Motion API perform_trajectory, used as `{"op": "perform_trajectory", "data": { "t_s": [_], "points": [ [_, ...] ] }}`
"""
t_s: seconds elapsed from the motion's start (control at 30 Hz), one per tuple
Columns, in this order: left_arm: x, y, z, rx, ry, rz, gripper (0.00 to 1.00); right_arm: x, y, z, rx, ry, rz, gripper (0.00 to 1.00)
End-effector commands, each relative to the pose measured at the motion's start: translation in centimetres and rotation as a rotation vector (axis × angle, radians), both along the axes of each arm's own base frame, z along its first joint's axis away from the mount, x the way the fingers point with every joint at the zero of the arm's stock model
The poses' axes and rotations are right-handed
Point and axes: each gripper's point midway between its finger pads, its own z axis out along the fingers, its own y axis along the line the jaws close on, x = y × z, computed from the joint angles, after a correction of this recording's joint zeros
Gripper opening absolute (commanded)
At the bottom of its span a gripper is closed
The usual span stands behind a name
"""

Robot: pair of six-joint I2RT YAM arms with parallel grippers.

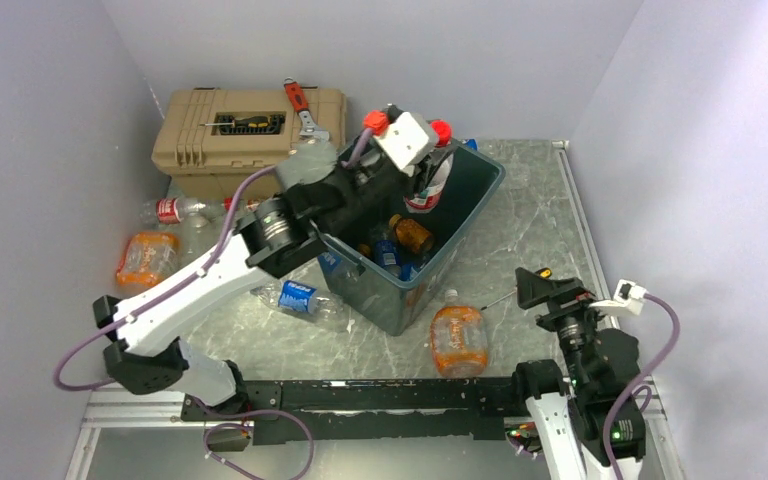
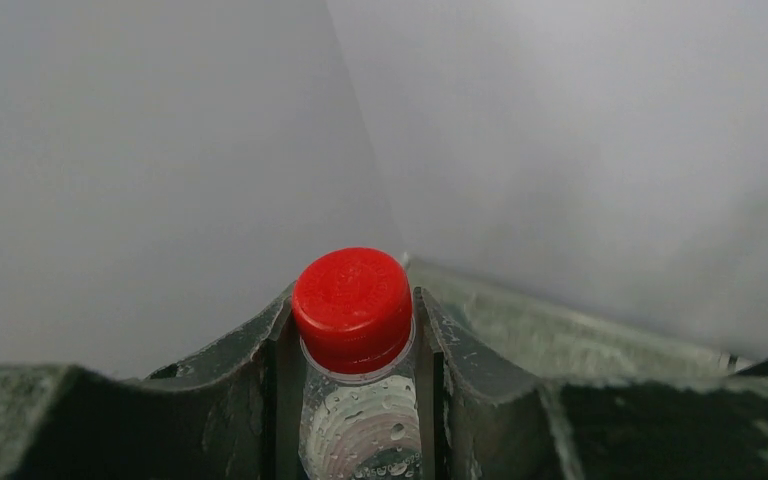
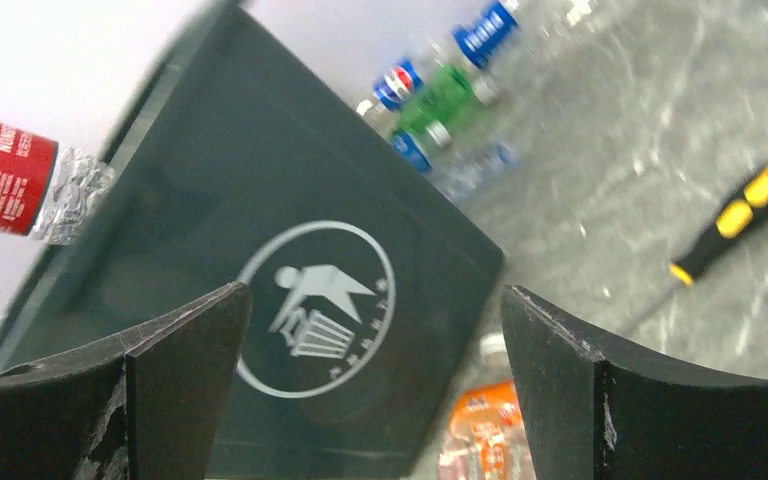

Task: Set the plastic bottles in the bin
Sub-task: Place the plastic bottle in the trash bin.

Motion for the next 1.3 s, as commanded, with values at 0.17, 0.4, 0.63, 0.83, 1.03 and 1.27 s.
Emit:
{"op": "perform_trajectory", "data": {
  "t_s": [0.17, 0.4, 0.63, 0.83, 1.03, 1.27],
  "points": [
    [6.9, 0.9, -3.6, 0.022, 0.243, 0.002, 0.00, 2.4, 0.1, -7.3, 0.103, 0.303, -0.053, 1.00],
    [8.1, -0.5, -6.6, 0.046, 0.332, -0.077, 0.00, 2.8, 0.7, -8.3, 0.149, 0.286, -0.037, 1.00],
    [8.7, -2.1, -10.7, 0.086, 0.402, -0.116, 0.00, 2.8, 1.1, -8.8, 0.201, 0.216, -0.017, 1.00],
    [8.8, -2.1, -13.1, 0.097, 0.441, -0.111, 0.03, 2.8, 1.1, -8.3, 0.184, 0.189, -0.006, 1.00],
    [8.2, -0.5, -11.0, 0.026, 0.452, -0.075, 0.99, 2.9, 1.3, -8.2, 0.177, 0.198, 0.005, 1.00],
    [5.0, 6.5, -3.9, -0.120, 0.325, 0.032, 1.00, 2.7, 0.1, -7.4, 0.204, 0.148, -0.066, 1.00]
  ]
}}
